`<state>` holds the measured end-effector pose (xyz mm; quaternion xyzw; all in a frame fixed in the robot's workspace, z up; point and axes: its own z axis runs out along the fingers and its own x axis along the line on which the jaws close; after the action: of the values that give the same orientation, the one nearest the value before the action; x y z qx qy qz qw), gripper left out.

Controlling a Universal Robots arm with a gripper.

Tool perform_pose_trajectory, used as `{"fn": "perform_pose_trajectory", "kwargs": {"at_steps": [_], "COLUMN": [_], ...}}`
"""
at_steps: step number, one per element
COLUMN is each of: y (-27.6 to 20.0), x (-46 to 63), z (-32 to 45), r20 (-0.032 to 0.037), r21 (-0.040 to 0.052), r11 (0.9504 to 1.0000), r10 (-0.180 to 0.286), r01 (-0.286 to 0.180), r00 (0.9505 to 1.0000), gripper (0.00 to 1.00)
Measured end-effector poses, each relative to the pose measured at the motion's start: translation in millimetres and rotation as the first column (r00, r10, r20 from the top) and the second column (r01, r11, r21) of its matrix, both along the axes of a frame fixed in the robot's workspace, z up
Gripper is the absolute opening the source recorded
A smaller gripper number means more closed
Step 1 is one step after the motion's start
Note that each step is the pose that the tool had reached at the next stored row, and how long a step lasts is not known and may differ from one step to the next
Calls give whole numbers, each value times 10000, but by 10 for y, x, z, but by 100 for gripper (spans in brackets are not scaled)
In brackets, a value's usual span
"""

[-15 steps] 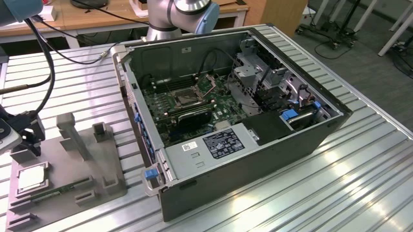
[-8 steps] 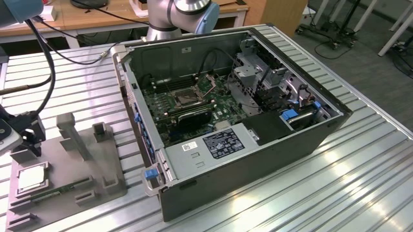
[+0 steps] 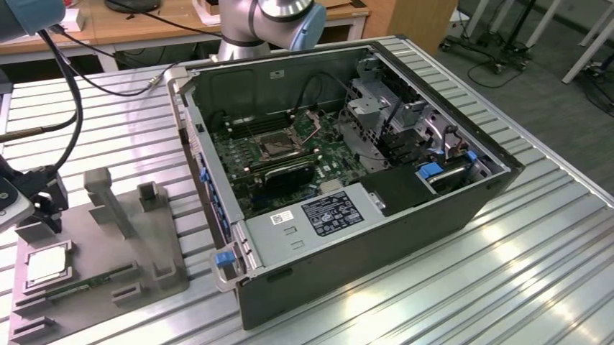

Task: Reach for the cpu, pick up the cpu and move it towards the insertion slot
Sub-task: 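Pick up the cpu and move it towards the insertion slot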

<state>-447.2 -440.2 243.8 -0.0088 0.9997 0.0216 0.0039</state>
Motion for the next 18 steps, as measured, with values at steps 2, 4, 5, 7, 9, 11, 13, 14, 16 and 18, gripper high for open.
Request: {"fn": "perform_pose_trajectory", "kwargs": {"at_steps": [2,4,5,7,9,11,13,14,16,18], "y": [0,0,0,-3,-23,-47,-63,-67,-71,-73], "x": [0,0,0,0,1,1,1,0,-1,0], "z": [0,-2,-6,-20,-47,-81,-116,-133,-170,-206], "r20": [-1,-3,-1,-1,-3,-17,-17,-18,-18,-19], "r21": [-1,-2,-1,0,-1,-1,0,0,-1,-1], "r11": [10000,10000,10000,10000,10000,10000,10000,10000,10000,10000], "r10": [0,0,0,1,2,-2,-3,-3,-5,-3], "r01": [0,0,0,-1,-2,2,3,3,5,3], "r00": [10000,10000,10000,10000,10000,10000,10000,10000,10000,10000], "gripper": [73,73,73,73,73,73,73,73,73,73]}}
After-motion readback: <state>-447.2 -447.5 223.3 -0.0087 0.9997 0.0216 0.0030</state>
